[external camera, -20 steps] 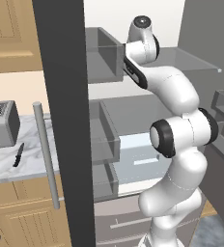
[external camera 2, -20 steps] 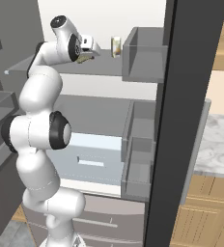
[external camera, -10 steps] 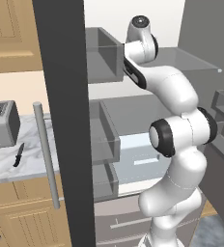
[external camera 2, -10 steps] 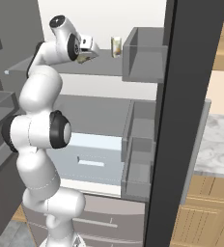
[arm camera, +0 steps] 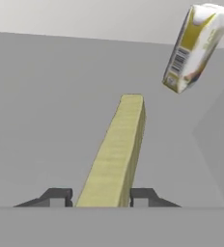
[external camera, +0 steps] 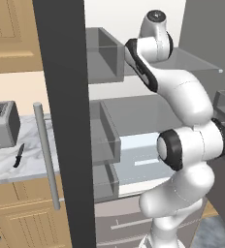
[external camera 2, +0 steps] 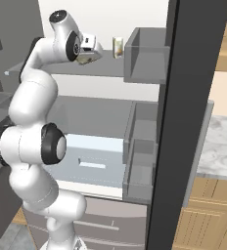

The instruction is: Retrieve the butter from the fridge and place it on a plate on the dining table. Then retrieve the butter knife by the fridge and place it near the plate.

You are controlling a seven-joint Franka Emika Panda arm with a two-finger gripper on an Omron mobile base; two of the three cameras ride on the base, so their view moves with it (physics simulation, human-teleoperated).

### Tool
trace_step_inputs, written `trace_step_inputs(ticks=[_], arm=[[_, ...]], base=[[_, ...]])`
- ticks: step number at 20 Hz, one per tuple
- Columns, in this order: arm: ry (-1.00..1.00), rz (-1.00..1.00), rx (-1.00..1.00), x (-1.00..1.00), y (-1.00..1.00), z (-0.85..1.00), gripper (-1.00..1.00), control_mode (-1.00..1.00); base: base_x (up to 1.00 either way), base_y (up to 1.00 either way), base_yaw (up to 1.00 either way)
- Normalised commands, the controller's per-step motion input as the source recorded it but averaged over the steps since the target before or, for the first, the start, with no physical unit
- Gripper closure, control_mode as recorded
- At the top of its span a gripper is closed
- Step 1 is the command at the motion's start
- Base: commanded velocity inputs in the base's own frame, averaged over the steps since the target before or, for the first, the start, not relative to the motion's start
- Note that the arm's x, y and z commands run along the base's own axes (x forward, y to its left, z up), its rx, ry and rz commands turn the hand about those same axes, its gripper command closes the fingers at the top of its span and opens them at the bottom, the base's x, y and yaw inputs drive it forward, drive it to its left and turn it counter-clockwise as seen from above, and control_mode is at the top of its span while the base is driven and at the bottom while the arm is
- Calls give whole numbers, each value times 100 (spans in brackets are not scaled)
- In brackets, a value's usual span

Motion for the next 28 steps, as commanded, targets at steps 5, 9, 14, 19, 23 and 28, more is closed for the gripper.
trace_step_inputs(ticks=[5,9,14,19,23,28], arm=[[-1,7,-1,-100,-13,0,100,-100],[0,8,0,-100,-13,0,100,-100],[0,7,0,-100,-9,0,100,-100],[1,5,0,-100,-2,0,100,-100],[7,1,-1,-59,2,-2,100,-100],[5,0,0,-17,0,-1,100,100]], base=[[0,0,0],[0,0,0],[0,0,0],[0,0,0],[0,0,0],[-16,0,0]])
